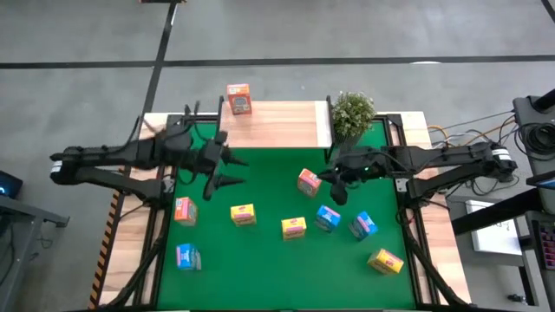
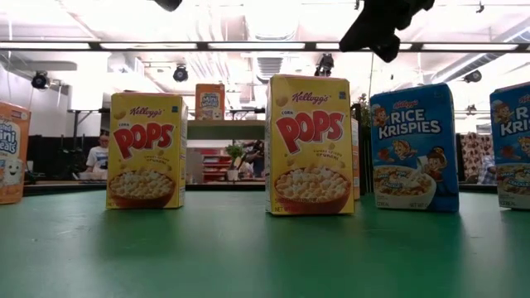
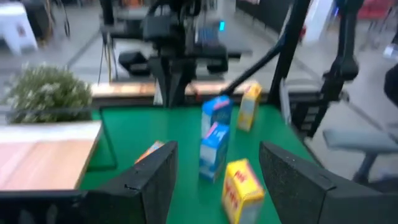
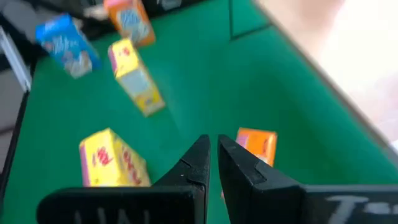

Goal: Stack cereal on shelf
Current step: Put the middle blue cereal box on the shelf

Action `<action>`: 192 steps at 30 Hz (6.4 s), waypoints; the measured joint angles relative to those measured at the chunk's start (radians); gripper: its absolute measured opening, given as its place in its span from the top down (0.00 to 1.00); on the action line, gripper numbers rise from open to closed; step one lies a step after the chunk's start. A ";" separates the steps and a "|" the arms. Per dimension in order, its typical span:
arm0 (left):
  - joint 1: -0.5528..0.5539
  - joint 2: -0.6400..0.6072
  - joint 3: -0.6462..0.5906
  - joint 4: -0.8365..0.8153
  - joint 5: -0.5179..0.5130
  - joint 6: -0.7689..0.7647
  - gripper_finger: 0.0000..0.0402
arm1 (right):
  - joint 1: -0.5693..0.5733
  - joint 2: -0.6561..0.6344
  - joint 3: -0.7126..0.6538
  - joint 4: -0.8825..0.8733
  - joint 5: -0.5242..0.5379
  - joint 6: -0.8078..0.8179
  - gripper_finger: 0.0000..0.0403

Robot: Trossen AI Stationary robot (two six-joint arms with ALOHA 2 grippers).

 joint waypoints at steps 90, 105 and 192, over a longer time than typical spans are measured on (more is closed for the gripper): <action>-0.048 -0.130 -0.271 0.371 -0.021 0.098 0.48 | 0.465 0.350 0.094 -0.366 0.324 0.455 0.64; -0.048 -0.131 -0.271 0.377 -0.021 0.099 0.48 | 0.459 0.329 0.218 -0.473 0.283 0.428 0.64; -0.043 -0.202 -0.271 0.231 -0.310 0.316 0.48 | -0.565 0.962 1.370 -0.577 -0.184 -0.893 0.50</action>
